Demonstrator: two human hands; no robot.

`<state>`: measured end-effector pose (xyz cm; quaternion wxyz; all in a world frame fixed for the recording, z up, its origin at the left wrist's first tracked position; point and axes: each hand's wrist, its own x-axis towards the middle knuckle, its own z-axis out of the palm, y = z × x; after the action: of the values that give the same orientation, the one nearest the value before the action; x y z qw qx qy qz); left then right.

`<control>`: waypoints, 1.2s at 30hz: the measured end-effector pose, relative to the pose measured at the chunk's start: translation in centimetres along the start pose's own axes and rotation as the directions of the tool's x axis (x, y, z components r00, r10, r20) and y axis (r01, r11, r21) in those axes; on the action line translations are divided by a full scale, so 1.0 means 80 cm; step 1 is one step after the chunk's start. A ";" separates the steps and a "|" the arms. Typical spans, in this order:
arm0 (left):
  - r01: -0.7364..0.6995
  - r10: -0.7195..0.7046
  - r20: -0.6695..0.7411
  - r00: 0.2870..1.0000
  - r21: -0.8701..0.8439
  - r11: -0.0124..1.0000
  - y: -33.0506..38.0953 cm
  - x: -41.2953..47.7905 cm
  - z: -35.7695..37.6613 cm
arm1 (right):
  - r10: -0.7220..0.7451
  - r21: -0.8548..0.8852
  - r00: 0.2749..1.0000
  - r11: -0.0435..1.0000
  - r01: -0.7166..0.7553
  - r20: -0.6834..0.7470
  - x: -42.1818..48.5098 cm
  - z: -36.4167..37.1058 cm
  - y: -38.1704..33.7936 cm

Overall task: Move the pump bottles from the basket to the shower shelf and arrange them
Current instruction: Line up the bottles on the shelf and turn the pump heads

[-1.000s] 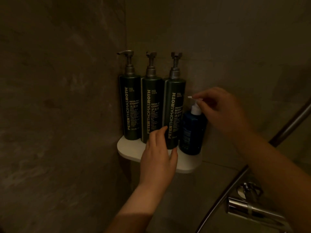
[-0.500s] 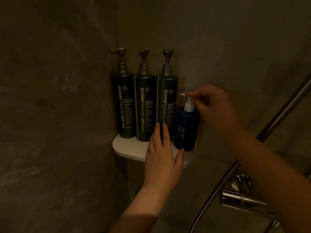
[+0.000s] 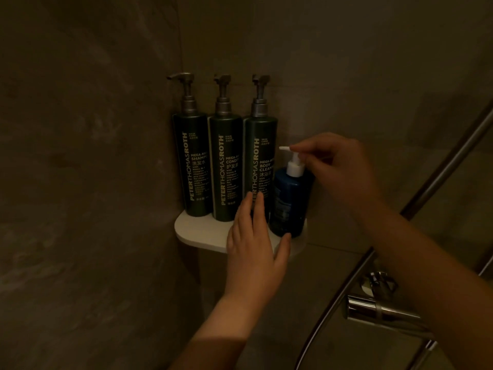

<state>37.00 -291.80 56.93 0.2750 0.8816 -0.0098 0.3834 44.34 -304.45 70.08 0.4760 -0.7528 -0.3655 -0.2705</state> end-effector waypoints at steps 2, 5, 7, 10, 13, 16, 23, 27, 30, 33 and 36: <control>-0.027 0.026 -0.020 0.999 -0.044 0.999 0.004 -0.002 -0.003 | -0.011 0.055 1.000 0.998 0.009 0.027 -0.005 -0.005 -0.004; -0.034 0.031 -0.029 0.999 -0.112 0.993 0.009 -0.005 -0.004 | -0.048 0.094 0.996 0.995 0.041 0.076 -0.010 -0.014 -0.008; -0.029 0.026 -0.015 1.000 -0.177 0.984 0.011 -0.006 -0.004 | -0.059 0.138 0.990 0.990 0.042 0.124 -0.013 -0.021 -0.008; 0.035 -0.019 0.057 0.998 -0.289 0.957 0.011 -0.005 -0.003 | -0.041 0.224 0.980 0.974 -0.004 0.195 -0.015 -0.029 -0.010; 0.106 -0.056 0.140 0.989 -0.384 0.917 0.009 -0.003 -0.001 | -0.029 0.241 0.973 0.970 -0.028 0.231 -0.016 -0.031 -0.014; 0.123 -0.067 0.153 0.986 -0.396 0.910 0.006 -0.001 0.002 | -0.004 0.247 0.971 0.967 -0.056 0.238 -0.016 -0.031 -0.017; 0.138 -0.111 0.094 0.989 -0.356 0.924 0.010 0.001 0.003 | 0.021 0.233 0.969 0.969 -0.080 0.246 -0.012 -0.029 -0.021; 0.179 -0.186 0.011 0.982 -0.329 0.927 0.019 0.000 0.006 | -0.002 0.192 0.972 0.980 -0.045 0.234 -0.012 -0.022 -0.022; 0.200 -0.219 -0.025 0.975 -0.325 0.924 0.024 -0.002 0.009 | -0.022 0.191 0.979 0.982 -0.018 0.205 -0.012 -0.017 -0.022; 0.213 -0.208 0.056 0.977 -0.384 0.898 0.019 -0.001 0.004 | -0.024 0.217 0.978 0.976 -0.022 0.207 -0.012 -0.016 -0.019; 0.267 -0.148 0.252 0.956 -0.552 0.790 0.011 0.004 -0.010 | -0.017 0.255 0.977 0.966 -0.039 0.213 -0.012 -0.017 -0.016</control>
<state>36.47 -292.10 57.99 0.5687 0.7846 -0.0558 0.2408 42.67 -305.65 70.55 0.5295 -0.7110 -0.4423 -0.1357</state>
